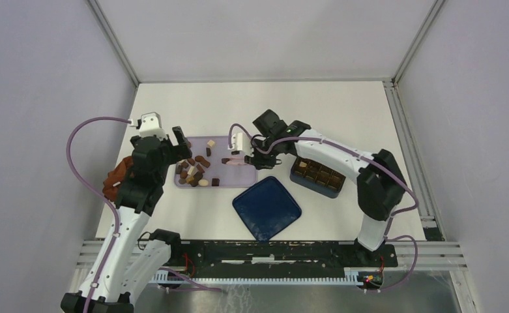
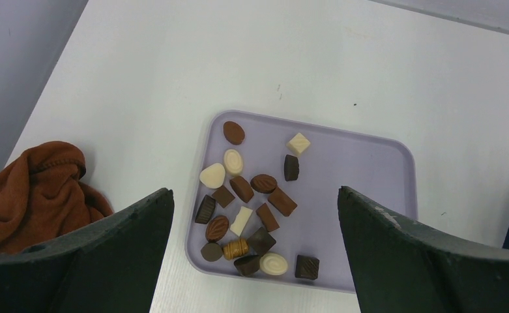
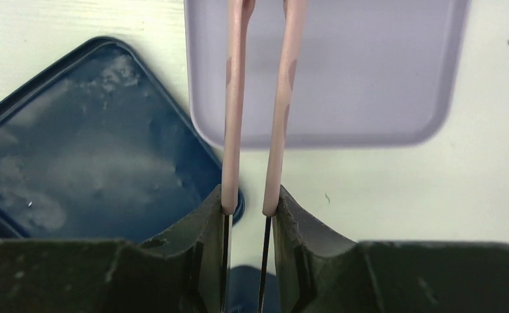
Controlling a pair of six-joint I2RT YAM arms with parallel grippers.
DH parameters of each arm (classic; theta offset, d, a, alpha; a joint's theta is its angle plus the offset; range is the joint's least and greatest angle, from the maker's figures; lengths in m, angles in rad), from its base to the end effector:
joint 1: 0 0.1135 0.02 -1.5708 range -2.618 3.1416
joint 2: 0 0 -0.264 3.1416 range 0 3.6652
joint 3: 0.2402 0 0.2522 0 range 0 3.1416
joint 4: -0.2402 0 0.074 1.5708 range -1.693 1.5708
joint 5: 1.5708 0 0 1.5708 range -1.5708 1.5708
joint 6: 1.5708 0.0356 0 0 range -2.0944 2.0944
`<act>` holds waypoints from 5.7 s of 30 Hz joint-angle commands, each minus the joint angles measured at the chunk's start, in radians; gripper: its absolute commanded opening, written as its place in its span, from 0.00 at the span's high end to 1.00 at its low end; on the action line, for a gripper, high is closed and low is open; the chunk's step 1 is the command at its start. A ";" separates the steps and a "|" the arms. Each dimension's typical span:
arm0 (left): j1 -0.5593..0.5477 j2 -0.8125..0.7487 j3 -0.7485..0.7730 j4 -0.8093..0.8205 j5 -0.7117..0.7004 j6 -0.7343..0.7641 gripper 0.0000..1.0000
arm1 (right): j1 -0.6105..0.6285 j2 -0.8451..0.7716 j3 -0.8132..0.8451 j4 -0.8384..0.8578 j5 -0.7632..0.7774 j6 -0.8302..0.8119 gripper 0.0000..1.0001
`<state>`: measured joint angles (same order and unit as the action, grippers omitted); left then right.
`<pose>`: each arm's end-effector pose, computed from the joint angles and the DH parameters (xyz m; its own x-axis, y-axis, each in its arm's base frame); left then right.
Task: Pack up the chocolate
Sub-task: Pick up the fake chocolate from the plate, then place the fake chocolate in the packing box, then pick up the fake chocolate from the plate.
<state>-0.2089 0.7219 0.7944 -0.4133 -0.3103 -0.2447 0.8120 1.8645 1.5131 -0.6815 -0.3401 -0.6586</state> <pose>0.1622 -0.0233 0.3295 -0.2969 -0.1729 -0.9391 -0.1607 0.9785 -0.1293 0.2681 0.3000 0.2458 0.0233 -0.8139 -0.5805 -0.9956 0.0335 -0.0870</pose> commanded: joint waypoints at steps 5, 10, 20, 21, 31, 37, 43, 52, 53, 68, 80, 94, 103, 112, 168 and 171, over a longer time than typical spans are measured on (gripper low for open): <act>0.006 0.033 -0.002 0.030 0.023 0.035 0.00 | -0.170 -0.293 -0.207 0.044 -0.048 0.010 0.86; 0.007 0.041 -0.003 0.029 0.026 0.035 0.00 | -0.314 -0.466 -0.389 0.046 -0.060 -0.012 0.86; 0.006 0.055 -0.003 0.027 0.034 0.035 0.00 | -0.676 -0.685 -0.577 -0.104 -0.104 -0.161 0.86; 0.005 0.058 -0.002 0.027 0.035 0.035 0.00 | -0.706 -0.697 -0.593 -0.116 -0.109 -0.180 0.86; 0.006 0.063 -0.003 0.027 0.040 0.035 0.00 | -0.942 -0.722 -0.678 -0.216 -0.122 -0.329 0.84; 0.006 0.062 -0.003 0.027 0.040 0.035 0.00 | -0.947 -0.712 -0.709 -0.226 -0.123 -0.351 0.82; 0.006 0.061 -0.002 0.027 0.042 0.035 0.00 | -0.947 -0.664 -0.726 -0.209 -0.117 -0.348 0.79; 0.007 0.061 -0.003 0.027 0.042 0.036 0.00 | -0.947 -0.645 -0.735 -0.202 -0.102 -0.352 0.62; 0.006 0.061 -0.002 0.027 0.042 0.035 0.00 | -0.947 -0.646 -0.733 -0.202 -0.103 -0.352 0.60; 0.006 0.059 -0.003 0.027 0.042 0.035 0.00 | -0.947 -0.661 -0.658 -0.237 -0.175 -0.341 0.68; 0.006 0.085 0.002 0.032 0.103 0.016 0.00 | -0.819 -0.647 -0.578 -0.158 -0.353 -0.218 0.69; 0.006 0.056 -0.017 -0.083 0.444 -0.255 0.01 | -0.315 -0.547 -0.464 0.049 -0.299 -0.059 0.68; 0.005 0.119 0.076 -0.185 0.262 -0.142 0.02 | -0.010 -0.326 -0.281 0.055 0.013 -0.053 0.67; 0.005 0.217 0.140 -0.136 0.060 -0.002 0.01 | 0.123 -0.028 0.001 -0.033 0.191 -0.063 0.66; 0.007 -0.003 -0.007 -0.011 -0.084 0.011 0.00 | 0.170 0.376 0.412 -0.236 0.190 0.006 0.55; 0.008 -0.003 -0.007 -0.011 -0.082 0.011 0.00 | 0.170 0.400 0.440 -0.242 0.197 0.012 0.54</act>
<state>-0.2089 0.7307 0.7887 -0.4679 -0.3908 -0.2783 0.9756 2.2299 1.8839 -0.9108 -0.1413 -0.6697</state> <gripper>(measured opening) 0.994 0.455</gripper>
